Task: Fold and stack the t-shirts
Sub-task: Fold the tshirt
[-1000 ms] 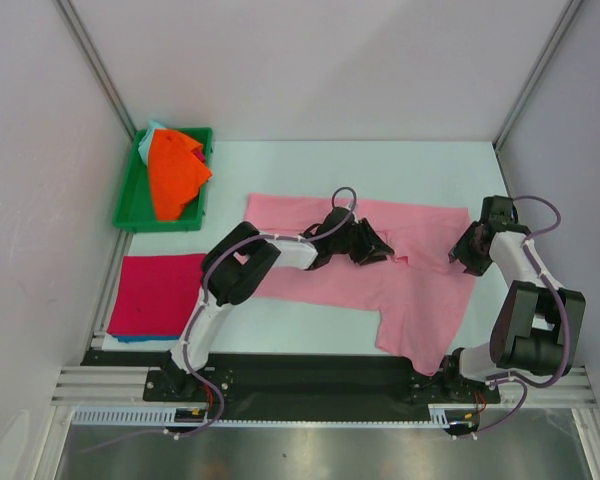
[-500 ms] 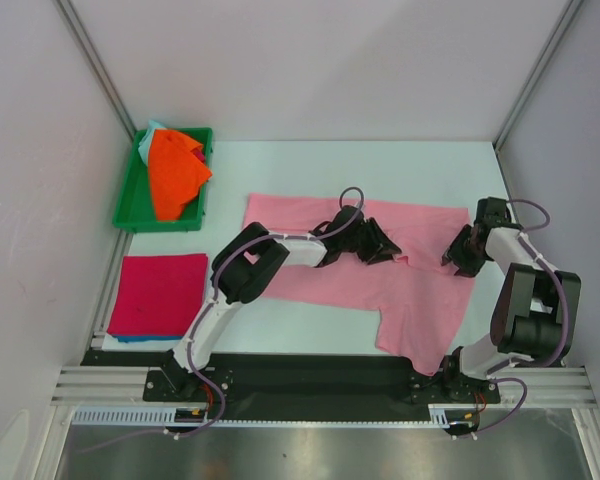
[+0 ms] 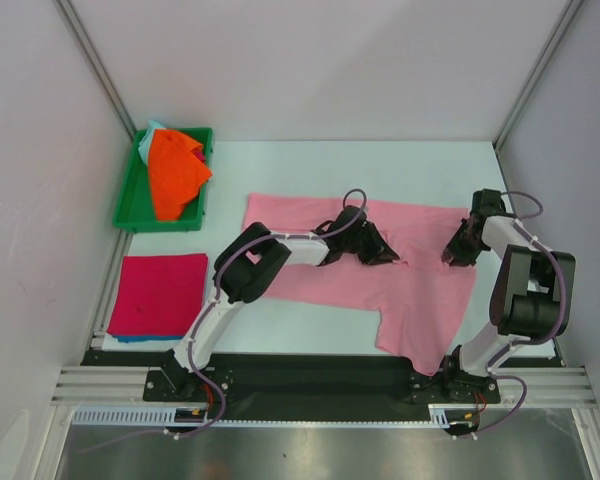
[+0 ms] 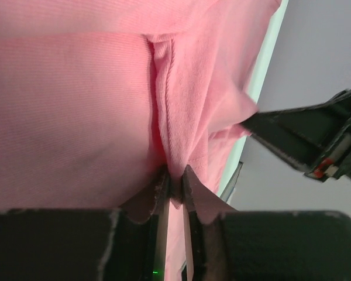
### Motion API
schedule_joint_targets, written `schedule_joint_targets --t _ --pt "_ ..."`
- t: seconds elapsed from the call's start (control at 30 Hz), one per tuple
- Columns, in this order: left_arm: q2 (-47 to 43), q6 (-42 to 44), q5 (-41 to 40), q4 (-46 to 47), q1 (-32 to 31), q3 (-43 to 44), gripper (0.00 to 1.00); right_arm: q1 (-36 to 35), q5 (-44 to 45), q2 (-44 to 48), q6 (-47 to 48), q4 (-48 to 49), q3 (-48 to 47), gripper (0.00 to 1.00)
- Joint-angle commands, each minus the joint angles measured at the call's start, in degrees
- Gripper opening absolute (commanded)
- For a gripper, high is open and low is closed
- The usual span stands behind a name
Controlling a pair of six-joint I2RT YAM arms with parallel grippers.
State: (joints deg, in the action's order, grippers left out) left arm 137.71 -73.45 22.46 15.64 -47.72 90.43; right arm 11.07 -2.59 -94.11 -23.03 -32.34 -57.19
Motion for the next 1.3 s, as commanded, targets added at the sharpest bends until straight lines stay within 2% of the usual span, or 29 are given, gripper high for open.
schedule_joint_targets --t 0.0,0.1,0.23,0.33,0.43,0.47,0.57,0.7,0.83,1.03,1.13,1.17,1.2,1.27 --pt "-0.25 4.54 2.5 -3.68 0.44 3.96 0.15 -0.44 1.01 -0.73 0.62 0.09 -5.64 0.24" --pt "-0.42 7.26 3.11 -6.23 0.7 5.36 0.11 0.09 1.8 -1.25 -1.4 -3.77 -8.37 0.13" --pt "-0.69 10.51 3.73 -9.3 1.23 6.6 0.07 1.58 -1.97 -2.83 -3.6 -4.23 -9.6 0.11" --pt "-0.34 11.92 3.91 -10.8 1.67 7.38 0.07 1.76 -2.33 -6.6 -3.69 -3.79 -12.75 0.13" --pt "0.54 11.23 4.87 -10.37 2.2 8.0 0.08 1.94 -3.04 -10.29 -2.99 -3.78 -15.57 0.29" --pt "0.8 11.05 5.14 -10.1 2.28 8.0 0.07 1.94 -3.21 -11.09 -1.95 -3.96 -17.32 0.37" --pt "1.07 10.78 5.58 -9.58 2.55 7.83 0.08 1.5 -3.57 -11.45 -0.71 -6.32 -18.92 0.48" --pt "1.16 10.17 6.02 -8.61 2.81 8.0 0.08 0.71 -0.93 -5.49 1.05 -6.6 -13.58 0.55" --pt "1.51 9.47 6.19 -7.99 3.16 8.36 0.08 1.23 -0.66 -1.35 2.37 -4.58 -9.87 0.56" --pt "1.24 9.12 6.37 -7.73 3.43 8.0 0.08 1.76 -0.67 1.28 3.69 -7.3 -6.81 0.54" --pt "1.33 8.5 6.72 -7.12 3.51 8.0 0.08 0.71 1.18 4.53 4.22 -8.09 -4.43 0.49" --pt "1.42 8.24 6.81 -6.85 3.43 8.0 0.08 0.36 1.18 5.33 5.0 -8.09 -3.81 0.37" --pt "1.51 7.97 6.9 -6.59 3.43 8.0 0.08 0.01 1.18 5.94 5.27 -8.09 -3.29 0.28" --pt "1.33 7.01 7.07 -5.89 3.34 7.39 0.08 -0.78 1.71 6.57 5.45 -7.83 -2.23 0.2"
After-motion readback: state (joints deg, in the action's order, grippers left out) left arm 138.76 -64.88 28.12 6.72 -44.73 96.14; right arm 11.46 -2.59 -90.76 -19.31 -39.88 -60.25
